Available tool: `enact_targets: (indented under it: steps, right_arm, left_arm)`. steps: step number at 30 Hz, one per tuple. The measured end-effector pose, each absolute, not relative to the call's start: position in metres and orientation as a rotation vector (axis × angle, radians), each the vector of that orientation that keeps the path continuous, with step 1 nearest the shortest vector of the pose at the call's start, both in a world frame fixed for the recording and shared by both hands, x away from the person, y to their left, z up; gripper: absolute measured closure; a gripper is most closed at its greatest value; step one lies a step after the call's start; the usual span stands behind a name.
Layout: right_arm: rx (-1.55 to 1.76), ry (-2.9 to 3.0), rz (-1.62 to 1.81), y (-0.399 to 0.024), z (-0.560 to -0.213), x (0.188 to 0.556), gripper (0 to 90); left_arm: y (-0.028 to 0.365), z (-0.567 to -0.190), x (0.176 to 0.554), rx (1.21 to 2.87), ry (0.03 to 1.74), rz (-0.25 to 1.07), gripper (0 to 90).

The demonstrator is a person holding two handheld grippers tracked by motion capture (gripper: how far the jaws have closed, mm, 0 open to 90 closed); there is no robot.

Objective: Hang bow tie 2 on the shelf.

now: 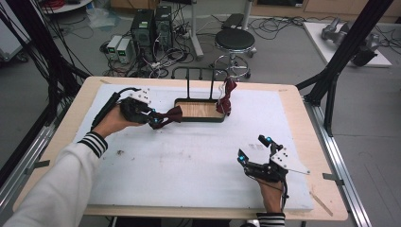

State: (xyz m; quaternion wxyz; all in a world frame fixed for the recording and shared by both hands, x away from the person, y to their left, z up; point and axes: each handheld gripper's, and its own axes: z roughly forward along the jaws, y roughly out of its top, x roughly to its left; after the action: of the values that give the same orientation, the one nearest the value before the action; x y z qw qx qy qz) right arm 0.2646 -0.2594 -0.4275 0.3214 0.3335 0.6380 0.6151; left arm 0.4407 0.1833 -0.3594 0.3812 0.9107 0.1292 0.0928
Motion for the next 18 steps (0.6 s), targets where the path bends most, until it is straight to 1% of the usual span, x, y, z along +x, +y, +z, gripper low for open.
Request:
enact_targets:
  steps: [10,18]
  right_arm:
    - [0.863,1.683,1.608,-0.258,-0.430,0.263,9.6]
    - [0.859,1.671,1.613,-0.257,-0.432,0.262,9.6]
  left_arm:
    - [0.181,-0.345,0.442,2.186,0.348,0.217,77.3]
    - [0.178,-0.331,0.447,2.059,0.388,0.238,77.3]
